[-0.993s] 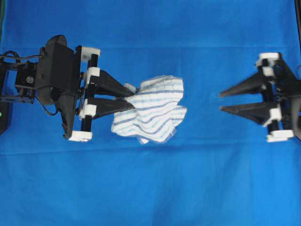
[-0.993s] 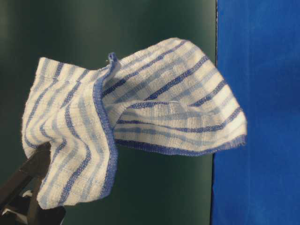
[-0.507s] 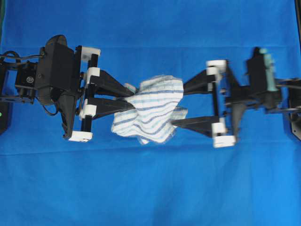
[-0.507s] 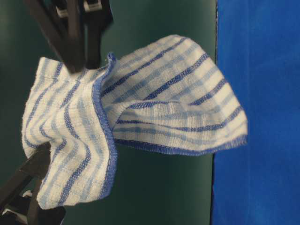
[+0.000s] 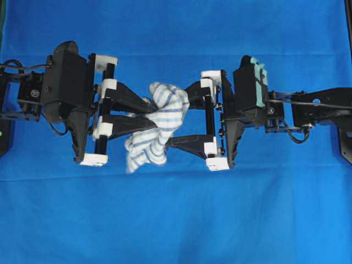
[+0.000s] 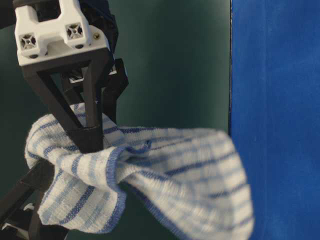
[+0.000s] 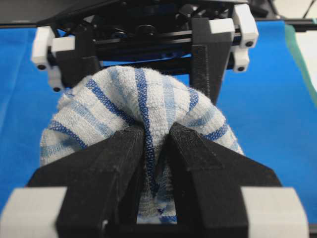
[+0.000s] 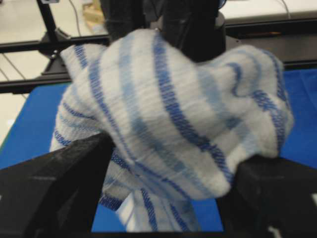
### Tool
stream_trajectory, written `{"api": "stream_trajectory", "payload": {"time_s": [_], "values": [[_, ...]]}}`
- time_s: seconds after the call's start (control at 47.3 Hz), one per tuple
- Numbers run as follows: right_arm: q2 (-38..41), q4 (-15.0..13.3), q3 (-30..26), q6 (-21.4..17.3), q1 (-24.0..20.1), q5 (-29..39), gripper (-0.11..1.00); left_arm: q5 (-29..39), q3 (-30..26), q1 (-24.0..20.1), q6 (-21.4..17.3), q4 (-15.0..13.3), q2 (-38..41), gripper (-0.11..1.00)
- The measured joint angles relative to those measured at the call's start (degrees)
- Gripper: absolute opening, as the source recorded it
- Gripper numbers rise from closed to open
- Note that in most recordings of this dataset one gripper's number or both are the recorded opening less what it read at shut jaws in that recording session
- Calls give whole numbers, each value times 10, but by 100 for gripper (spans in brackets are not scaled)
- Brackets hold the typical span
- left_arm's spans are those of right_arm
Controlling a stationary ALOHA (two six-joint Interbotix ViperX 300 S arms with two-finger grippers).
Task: Hand over the towel.
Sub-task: 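Move the right gripper to the towel and close on its right side, then open the left gripper and pull it back, leaving towel in right gripper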
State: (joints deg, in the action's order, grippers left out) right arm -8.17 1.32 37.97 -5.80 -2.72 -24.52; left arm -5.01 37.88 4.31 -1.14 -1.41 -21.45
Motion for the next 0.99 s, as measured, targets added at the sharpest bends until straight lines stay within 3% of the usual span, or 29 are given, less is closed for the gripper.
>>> {"api": "stream_trajectory", "payload": {"time_s": [0.084, 0.19, 0.232, 0.549, 0.613, 0.718, 0.824, 0.866, 0.993], "values": [[0, 0, -1, 0, 2, 4, 47, 0, 0, 1, -1, 0, -1, 11], [0, 0, -1, 2, 4, 12, 15, 0, 0, 2, -2, 0, 0, 11], [0, 1, -1, 2, 4, 13, 8, 0, 0, 2, -2, 0, 2, 11], [1, 0, -1, 2, 5, 21, 8, 0, -1, 2, -3, 0, 14, 12], [0, 0, -1, 2, 5, 21, 8, 0, -1, 2, -4, 1, 15, 25], [-3, 0, 3, 0, 5, 21, 8, -3, -1, 2, -4, 0, 14, 59], [-18, 0, 17, -1, 5, 21, 8, -11, 4, 2, -3, 0, 8, 85], [-28, 0, 26, -1, 5, 21, 8, -15, 8, 2, -3, 0, 3, 90], [-69, 0, 61, -1, 5, 20, 8, -28, 32, 2, -2, 0, -24, 88]]}}
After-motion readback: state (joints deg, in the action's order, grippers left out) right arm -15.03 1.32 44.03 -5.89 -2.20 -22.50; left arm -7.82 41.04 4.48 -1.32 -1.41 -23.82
